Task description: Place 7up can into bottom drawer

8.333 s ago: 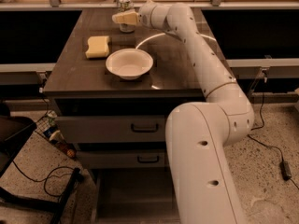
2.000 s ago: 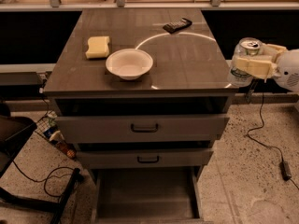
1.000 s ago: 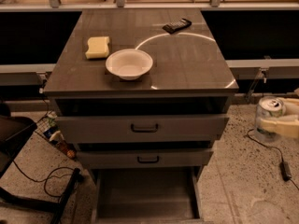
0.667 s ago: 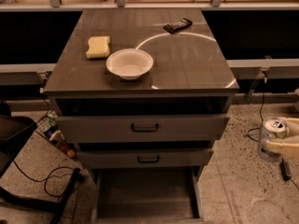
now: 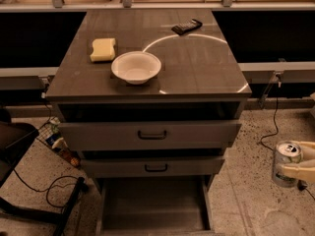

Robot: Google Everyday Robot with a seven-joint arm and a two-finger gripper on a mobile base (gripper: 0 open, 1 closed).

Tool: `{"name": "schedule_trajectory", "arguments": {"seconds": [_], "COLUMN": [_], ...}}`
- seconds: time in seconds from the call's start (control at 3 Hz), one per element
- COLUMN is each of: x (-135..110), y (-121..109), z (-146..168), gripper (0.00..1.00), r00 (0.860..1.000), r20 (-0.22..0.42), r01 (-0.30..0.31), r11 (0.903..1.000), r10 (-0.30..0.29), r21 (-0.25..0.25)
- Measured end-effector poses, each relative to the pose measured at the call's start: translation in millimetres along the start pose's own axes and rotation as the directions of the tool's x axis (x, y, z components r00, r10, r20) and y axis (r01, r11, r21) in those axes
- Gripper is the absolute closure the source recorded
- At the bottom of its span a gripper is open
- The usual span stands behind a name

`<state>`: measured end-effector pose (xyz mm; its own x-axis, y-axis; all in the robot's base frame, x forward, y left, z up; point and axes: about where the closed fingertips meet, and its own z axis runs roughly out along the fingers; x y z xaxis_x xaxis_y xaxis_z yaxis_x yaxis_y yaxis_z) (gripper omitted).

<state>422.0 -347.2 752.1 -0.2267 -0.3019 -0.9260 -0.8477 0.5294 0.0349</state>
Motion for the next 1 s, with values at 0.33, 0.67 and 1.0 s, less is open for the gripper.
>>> {"name": "schedule_trajectory", "arguments": {"seconds": [0.33, 0.67, 1.0], "x": [15, 63, 124], "y": [3, 15, 29], "z": [23, 48, 72], "gripper": [1.00, 1.00, 1.00], "r00": [0.999, 0.996, 0.991], "r20": [0.030, 0.079, 0.124], "r01": [0.018, 0.043, 0.070], "r11": [0.9995, 0.9954, 0.9838], "r10": [-0.018, -0.037, -0.050], "r21": [-0.024, -0.085, -0.165]}}
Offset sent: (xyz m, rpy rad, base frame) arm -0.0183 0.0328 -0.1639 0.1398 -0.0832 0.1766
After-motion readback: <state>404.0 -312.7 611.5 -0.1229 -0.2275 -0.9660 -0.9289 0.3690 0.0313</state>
